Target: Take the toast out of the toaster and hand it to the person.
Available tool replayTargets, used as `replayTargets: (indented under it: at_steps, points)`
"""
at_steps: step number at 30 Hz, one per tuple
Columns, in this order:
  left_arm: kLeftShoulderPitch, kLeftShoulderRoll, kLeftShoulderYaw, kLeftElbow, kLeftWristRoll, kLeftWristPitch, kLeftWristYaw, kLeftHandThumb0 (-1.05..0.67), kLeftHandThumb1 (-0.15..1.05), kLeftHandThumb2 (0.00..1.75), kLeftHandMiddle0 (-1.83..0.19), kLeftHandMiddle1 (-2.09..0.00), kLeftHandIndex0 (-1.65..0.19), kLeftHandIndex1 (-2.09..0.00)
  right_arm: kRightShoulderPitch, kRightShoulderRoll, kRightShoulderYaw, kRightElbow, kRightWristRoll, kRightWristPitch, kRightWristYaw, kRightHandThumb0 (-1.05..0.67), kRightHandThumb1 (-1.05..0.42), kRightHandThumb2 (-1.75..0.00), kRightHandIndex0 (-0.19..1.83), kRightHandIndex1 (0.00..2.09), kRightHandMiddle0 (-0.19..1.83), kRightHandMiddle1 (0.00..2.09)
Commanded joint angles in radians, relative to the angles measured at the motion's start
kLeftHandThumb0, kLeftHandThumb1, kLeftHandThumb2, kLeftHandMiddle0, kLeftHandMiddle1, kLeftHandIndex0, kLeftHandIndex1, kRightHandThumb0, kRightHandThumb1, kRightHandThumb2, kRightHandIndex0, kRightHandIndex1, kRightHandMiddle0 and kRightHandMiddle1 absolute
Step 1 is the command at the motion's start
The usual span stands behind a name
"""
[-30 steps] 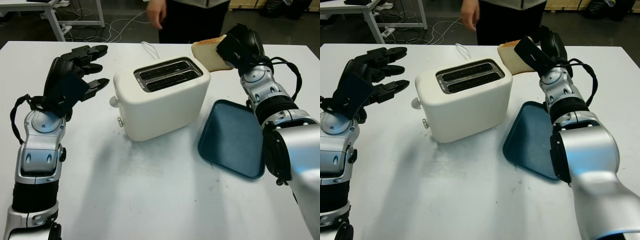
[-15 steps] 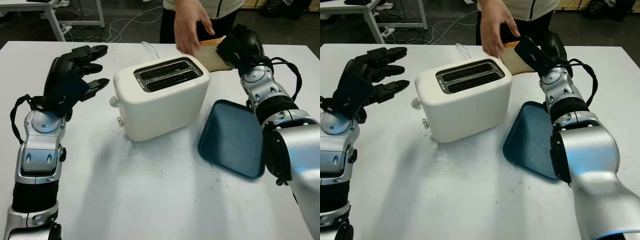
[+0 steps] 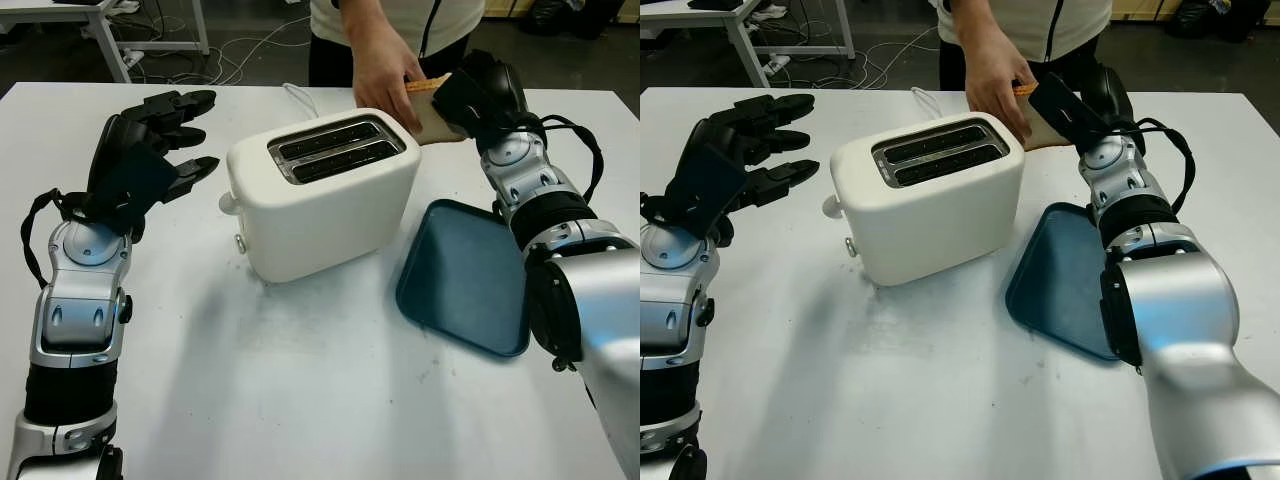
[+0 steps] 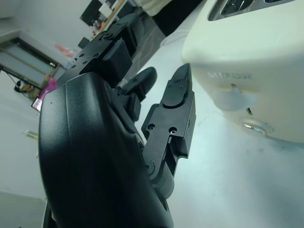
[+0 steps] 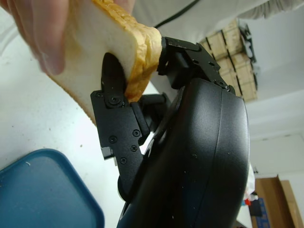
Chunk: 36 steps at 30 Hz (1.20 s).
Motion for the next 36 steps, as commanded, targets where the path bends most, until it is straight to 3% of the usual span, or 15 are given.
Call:
replayTargets:
  at_steps: [1,18,23,26,28,29,30,32,34,36]
  points:
    - [-0.004,0.001,0.002,0.0,0.0,-0.015,0.001,-0.34,0.92,0.1,-0.4,-0.74,-0.67,-0.02,0.002,-0.003,0.002,-0.001,0.002,-0.019,-0.004,-0.11,-0.92,-0.28,0.66,1.75,0.47,1.75]
    - [-0.004,-0.002,0.0,0.001,0.0,-0.018,0.006,-0.33,0.92,0.1,-0.39,-0.76,-0.67,-0.02,-0.002,0.007,-0.01,-0.003,0.015,-0.014,0.008,-0.14,-0.92,-0.3,0.63,1.75,0.46,1.75]
    - [0.0,-0.003,0.002,0.001,-0.002,-0.021,0.007,-0.32,0.92,0.1,-0.38,-0.76,-0.67,-0.02,0.009,0.006,-0.002,-0.007,0.01,-0.057,0.005,-0.17,-0.92,-0.29,0.7,1.75,0.5,1.75]
    - [0.002,-0.003,0.003,-0.002,-0.002,-0.018,0.007,-0.32,0.92,0.1,-0.38,-0.75,-0.67,-0.02,0.011,0.005,0.0,-0.011,0.01,-0.071,0.001,-0.22,-0.92,-0.24,0.72,1.75,0.52,1.75]
    - [0.004,-0.002,0.003,-0.003,-0.001,-0.019,0.007,-0.32,0.92,0.1,-0.38,-0.75,-0.67,-0.02,0.013,0.004,-0.003,-0.016,0.016,-0.069,0.007,-0.3,-0.92,-0.21,0.61,1.73,0.46,1.67]
    - [0.006,-0.004,0.005,-0.003,-0.005,-0.021,0.006,-0.32,0.92,0.1,-0.38,-0.75,-0.67,-0.02,0.018,0.003,-0.004,-0.02,0.019,-0.075,0.011,-0.35,-0.92,-0.21,0.57,1.63,0.48,1.49]
    - [0.009,-0.007,0.007,-0.005,-0.008,-0.022,0.007,-0.32,0.92,0.11,-0.37,-0.75,-0.66,-0.02,0.023,0.001,-0.01,-0.027,0.029,-0.076,0.028,-0.4,-0.92,-0.21,0.61,1.4,0.56,1.18]
    - [0.017,-0.011,0.01,-0.011,-0.011,-0.025,0.011,-0.31,0.92,0.11,-0.37,-0.75,-0.67,-0.02,0.034,-0.007,-0.009,-0.045,0.039,-0.082,0.076,-0.53,-0.92,-0.29,0.67,0.56,0.64,0.39]
    - [0.028,-0.013,0.013,-0.025,-0.013,-0.023,0.011,-0.32,0.92,0.11,-0.37,-0.75,-0.67,-0.02,0.062,-0.021,-0.007,-0.084,0.051,-0.104,0.143,-0.6,-0.92,-0.36,0.58,0.21,0.55,0.11]
    - [0.04,-0.012,0.015,-0.043,-0.012,-0.021,0.011,-0.33,0.92,0.11,-0.37,-0.74,-0.66,-0.02,0.117,-0.033,-0.031,-0.156,0.097,-0.134,0.227,-0.62,-0.92,-0.43,0.42,0.05,0.39,0.02]
